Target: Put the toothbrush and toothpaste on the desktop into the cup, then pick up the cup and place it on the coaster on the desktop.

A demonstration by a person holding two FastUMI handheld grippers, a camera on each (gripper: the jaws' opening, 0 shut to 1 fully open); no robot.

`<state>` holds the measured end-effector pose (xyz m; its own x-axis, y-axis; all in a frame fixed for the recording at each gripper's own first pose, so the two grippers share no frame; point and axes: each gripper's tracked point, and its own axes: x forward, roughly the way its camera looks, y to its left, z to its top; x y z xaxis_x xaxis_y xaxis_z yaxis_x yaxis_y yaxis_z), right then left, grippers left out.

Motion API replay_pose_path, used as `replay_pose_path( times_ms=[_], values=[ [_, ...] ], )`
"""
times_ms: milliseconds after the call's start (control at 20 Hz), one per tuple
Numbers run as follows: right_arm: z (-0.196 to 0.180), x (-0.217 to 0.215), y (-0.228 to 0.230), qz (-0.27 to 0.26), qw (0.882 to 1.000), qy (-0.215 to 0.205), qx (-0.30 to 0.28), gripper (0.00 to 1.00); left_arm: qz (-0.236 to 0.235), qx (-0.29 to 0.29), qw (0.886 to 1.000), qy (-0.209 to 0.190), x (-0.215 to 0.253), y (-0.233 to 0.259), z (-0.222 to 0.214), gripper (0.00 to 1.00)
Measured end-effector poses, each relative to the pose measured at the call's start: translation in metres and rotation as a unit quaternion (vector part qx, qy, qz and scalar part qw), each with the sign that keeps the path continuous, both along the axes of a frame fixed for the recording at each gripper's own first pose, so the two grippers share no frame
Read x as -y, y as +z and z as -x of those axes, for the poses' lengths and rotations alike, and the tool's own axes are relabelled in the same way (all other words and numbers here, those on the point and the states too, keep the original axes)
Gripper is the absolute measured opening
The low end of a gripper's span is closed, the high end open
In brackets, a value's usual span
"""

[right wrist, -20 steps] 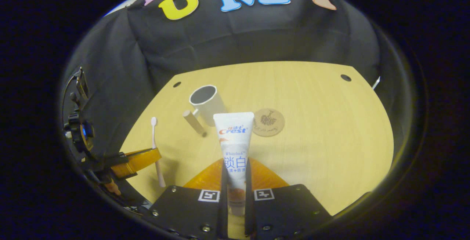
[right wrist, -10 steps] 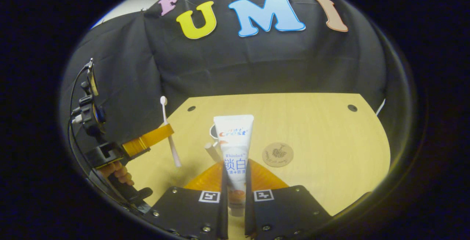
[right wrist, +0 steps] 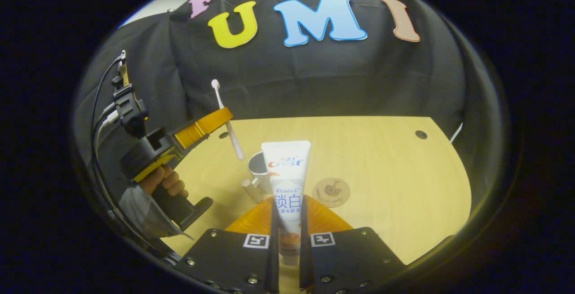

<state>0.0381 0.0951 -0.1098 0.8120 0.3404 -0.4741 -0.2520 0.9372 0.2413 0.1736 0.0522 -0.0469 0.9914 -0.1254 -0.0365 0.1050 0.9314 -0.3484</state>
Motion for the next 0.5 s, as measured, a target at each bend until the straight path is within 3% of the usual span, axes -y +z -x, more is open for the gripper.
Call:
replay_pose_path(
  times_ms=[200,500],
  values=[
    [-0.002,0.002,-0.015,-0.007,1.0,-0.016,-0.025,0.18,0.006,-0.018,1.0,-0.005,0.009,-0.027,-0.027,0.12],
    [-0.011,0.0,-0.019,-0.023,0.999,-0.03,-0.032,0.18,-0.029,-0.054,0.998,-0.012,0.018,-0.075,-0.043,0.12]
  ],
)
